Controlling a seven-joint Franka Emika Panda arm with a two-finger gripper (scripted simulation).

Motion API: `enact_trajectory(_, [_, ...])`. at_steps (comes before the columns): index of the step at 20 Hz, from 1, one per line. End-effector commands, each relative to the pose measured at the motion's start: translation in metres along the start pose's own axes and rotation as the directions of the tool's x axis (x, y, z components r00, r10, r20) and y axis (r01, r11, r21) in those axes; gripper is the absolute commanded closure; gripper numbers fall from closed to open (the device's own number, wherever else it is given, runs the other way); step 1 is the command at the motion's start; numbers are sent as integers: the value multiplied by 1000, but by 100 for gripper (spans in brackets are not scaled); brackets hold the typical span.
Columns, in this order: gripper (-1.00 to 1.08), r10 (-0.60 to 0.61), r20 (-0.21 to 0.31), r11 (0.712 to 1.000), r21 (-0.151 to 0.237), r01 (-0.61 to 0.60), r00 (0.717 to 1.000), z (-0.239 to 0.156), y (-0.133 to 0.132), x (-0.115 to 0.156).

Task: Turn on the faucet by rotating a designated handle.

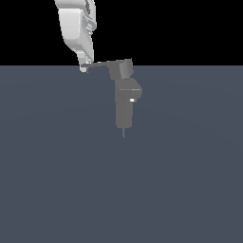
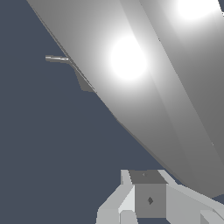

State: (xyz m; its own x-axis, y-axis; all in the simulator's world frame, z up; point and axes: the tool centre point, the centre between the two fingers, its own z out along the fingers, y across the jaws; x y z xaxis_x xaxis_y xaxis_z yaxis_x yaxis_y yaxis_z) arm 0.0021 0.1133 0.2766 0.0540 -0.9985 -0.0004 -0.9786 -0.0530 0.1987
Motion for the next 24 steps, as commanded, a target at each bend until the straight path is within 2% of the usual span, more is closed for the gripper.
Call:
enact_trajectory(1, [108, -4, 0, 1000, 2, 4, 1000, -3, 10, -3])
enact_trajectory(3, [108, 1, -2, 1000, -1, -1, 1000, 1, 5, 0])
enact_trajectory(24, [108, -3, -1, 1000, 1, 3, 1000, -2, 65, 50])
